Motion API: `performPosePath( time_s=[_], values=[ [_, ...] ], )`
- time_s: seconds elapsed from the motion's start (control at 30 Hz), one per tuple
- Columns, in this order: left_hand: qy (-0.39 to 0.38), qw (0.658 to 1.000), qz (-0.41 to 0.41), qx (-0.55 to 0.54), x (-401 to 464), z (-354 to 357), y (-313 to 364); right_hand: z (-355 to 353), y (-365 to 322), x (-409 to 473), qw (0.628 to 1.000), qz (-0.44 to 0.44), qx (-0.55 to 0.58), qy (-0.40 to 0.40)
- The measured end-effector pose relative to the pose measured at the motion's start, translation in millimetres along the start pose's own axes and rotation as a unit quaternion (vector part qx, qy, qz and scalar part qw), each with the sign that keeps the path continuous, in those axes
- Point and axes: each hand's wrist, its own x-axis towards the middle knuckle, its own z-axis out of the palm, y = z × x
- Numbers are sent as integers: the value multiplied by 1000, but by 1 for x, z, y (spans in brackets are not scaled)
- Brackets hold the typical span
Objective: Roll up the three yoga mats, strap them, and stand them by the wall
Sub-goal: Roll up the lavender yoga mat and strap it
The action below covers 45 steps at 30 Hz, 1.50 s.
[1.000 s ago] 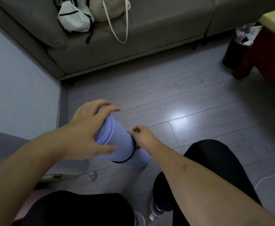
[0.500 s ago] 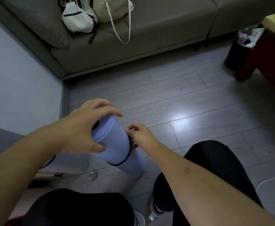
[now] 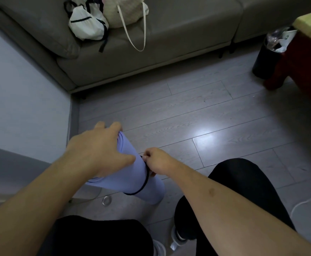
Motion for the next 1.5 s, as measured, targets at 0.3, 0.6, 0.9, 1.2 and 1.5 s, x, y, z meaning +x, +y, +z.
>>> performPosePath(
  time_s=[0.3,0.6,0.9,1.2,1.5],
  values=[
    [22,995,67,-69,-5,-9,-6,-4,51,12,966,204,81,135],
    [6,970,243,-30,-1,-14,-15,9,23,10,984,71,141,78],
    [33,987,-68,-144,-3,25,-4,13,21,3,989,71,129,9],
    [72,988,65,-119,-5,4,-19,7,22,9,986,70,136,69],
    [76,944,219,-237,-26,-35,-62,-12,1,-3,983,16,162,84]
  ],
)
